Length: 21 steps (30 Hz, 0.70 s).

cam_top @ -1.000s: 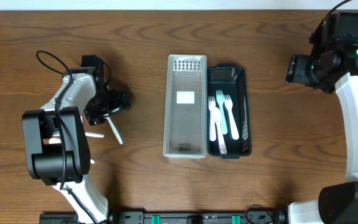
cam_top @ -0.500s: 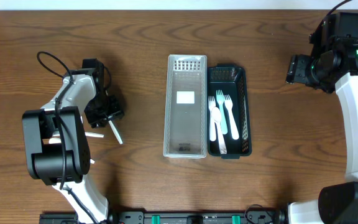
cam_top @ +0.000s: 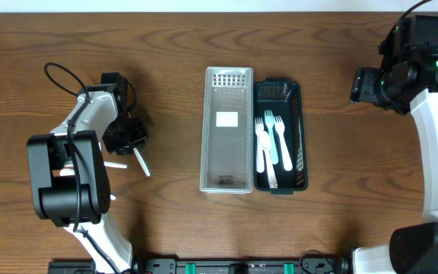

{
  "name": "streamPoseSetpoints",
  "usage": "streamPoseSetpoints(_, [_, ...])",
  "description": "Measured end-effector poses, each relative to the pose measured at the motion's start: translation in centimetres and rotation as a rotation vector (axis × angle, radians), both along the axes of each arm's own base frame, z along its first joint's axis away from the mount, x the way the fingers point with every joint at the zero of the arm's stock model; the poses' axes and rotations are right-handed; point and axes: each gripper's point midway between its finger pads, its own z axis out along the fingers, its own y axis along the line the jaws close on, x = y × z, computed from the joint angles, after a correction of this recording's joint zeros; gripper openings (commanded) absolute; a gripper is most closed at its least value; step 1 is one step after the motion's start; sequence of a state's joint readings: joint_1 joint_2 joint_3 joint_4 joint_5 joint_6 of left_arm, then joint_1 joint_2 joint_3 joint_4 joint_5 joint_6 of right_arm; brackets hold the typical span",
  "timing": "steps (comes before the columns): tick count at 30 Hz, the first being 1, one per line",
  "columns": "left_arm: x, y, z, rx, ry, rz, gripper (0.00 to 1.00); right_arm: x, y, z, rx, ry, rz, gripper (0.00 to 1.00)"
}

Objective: Pack container
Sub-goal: 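Lower the left gripper onto a white spoon and grasp it, then carry the spoon with the left gripper and drop it into the silver tray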

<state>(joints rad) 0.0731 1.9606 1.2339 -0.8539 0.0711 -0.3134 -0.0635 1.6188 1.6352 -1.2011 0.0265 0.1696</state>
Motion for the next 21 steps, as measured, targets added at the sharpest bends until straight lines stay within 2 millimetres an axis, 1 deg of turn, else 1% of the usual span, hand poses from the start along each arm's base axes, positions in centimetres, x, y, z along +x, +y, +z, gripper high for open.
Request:
streamPoseSetpoints(1, [0.0,0.0,0.0,0.001,-0.001,0.001,0.07,0.0,0.0,0.0,0.000,0.000,0.000,0.74])
streamPoseSetpoints(2, [0.0,0.1,0.0,0.003,-0.001,-0.003,0.06,0.0,0.0,0.0,0.000,0.001,0.000,0.73])
streamPoseSetpoints(9, [-0.2,0.2,0.3,0.013,0.013,-0.004,0.06,-0.1,0.0,0.0,0.000,0.003,0.000,0.74])
streamPoseSetpoints(11, [0.0,0.1,1.0,0.020,0.007,-0.010,0.06,-0.1,0.0,0.0,0.000,0.003,0.000,0.74])
streamPoseSetpoints(13, [0.7,-0.2,2.4,0.027,-0.029,-0.025,0.06,-0.1,0.0,0.0,0.000,0.003,0.000,0.74])
streamPoseSetpoints(15, [1.9,-1.2,5.0,0.032,-0.105,-0.056,0.06,-0.1,0.0,0.0,0.000,0.003,0.000,0.74])
streamPoseSetpoints(16, [2.7,-2.0,6.8,0.033,-0.161,-0.081,0.05,-0.1,0.0,0.0,0.000,0.003,0.000,0.73])
streamPoseSetpoints(17, [3.5,-3.1,9.0,0.032,-0.231,-0.116,0.06,-0.1,0.0,0.0,0.000,0.003,0.000,0.73])
streamPoseSetpoints(19, [4.5,-5.7,13.1,0.026,-0.359,-0.197,0.06,0.0,0.0,0.0,0.000,0.002,0.000,0.74])
streamPoseSetpoints(20, [4.7,-6.8,14.6,0.020,-0.406,-0.228,0.06,0.0,0.0,0.0,0.000,0.001,0.000,0.74])
streamPoseSetpoints(21, [4.6,-8.4,16.4,0.009,-0.461,-0.273,0.06,0.0,0.0,0.0,-0.001,-0.001,0.000,0.74])
